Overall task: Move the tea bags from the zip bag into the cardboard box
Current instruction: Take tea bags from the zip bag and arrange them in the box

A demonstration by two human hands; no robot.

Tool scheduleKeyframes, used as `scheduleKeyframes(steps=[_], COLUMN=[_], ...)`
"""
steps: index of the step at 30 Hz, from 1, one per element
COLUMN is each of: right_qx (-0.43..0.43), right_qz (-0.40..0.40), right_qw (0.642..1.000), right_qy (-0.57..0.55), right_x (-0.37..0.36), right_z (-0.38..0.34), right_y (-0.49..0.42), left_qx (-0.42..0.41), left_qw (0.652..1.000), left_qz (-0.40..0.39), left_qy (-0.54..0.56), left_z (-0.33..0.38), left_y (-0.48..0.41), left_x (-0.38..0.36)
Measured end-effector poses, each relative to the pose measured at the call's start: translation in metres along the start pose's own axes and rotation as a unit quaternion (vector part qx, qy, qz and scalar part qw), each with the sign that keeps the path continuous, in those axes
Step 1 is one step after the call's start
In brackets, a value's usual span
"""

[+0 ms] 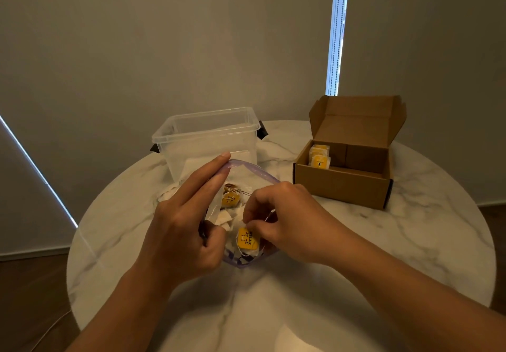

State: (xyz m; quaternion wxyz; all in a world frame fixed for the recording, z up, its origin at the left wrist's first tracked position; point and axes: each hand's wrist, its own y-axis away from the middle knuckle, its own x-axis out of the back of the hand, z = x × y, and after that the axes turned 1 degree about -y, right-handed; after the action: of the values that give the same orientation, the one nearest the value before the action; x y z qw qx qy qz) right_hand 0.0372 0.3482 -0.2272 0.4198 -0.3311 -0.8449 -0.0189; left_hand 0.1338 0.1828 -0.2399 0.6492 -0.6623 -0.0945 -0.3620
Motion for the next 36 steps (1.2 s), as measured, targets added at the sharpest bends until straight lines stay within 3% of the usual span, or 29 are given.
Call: scheduleKeyframes(steps=[8, 11, 14, 19, 23, 29, 32, 36], right_qx=[0.021, 0.036, 0.026, 0.006, -0.074, -0.120, -0.136, -0.130], right_qz=[-0.011, 0.006, 0.014, 0.135, 0.159, 0.063, 0.002, 0.000], right_qw=[0.999, 0.999, 0.996, 0.990, 0.984, 0.951, 0.942, 0.941], right_qy=[-0.028, -0.016, -0.080, -0.036, 0.028, 0.279, 0.308, 0.313], right_x=[0.004, 0.027, 0.068, 0.131, 0.161, 0.155, 0.144, 0.134], right_z=[-0.007, -0.011, -0.008, 0.021, 0.062, 0.116, 0.127, 0.133], right_y=[0.010, 0.016, 0.021, 0.007, -0.025, -0.072, -0.081, -0.089], left_qx=[-0.008, -0.010, -0.008, -0.019, -0.017, -0.015, -0.004, -0.001], left_qw=[1.000, 1.000, 1.000, 0.999, 0.999, 0.999, 1.000, 1.000], left_qz=[0.008, 0.018, 0.024, 0.022, 0.023, 0.019, 0.004, -0.005], left_qy=[-0.005, -0.012, -0.014, -0.018, -0.022, -0.022, -0.022, -0.024], left_z=[-0.002, -0.002, -0.003, -0.004, -0.005, -0.004, -0.004, -0.004], left_y=[0.001, 0.001, 0.002, 0.003, 0.003, 0.004, 0.004, 0.004], left_x=[-0.001, -0.002, -0.002, -0.002, -0.003, -0.003, -0.003, -0.004])
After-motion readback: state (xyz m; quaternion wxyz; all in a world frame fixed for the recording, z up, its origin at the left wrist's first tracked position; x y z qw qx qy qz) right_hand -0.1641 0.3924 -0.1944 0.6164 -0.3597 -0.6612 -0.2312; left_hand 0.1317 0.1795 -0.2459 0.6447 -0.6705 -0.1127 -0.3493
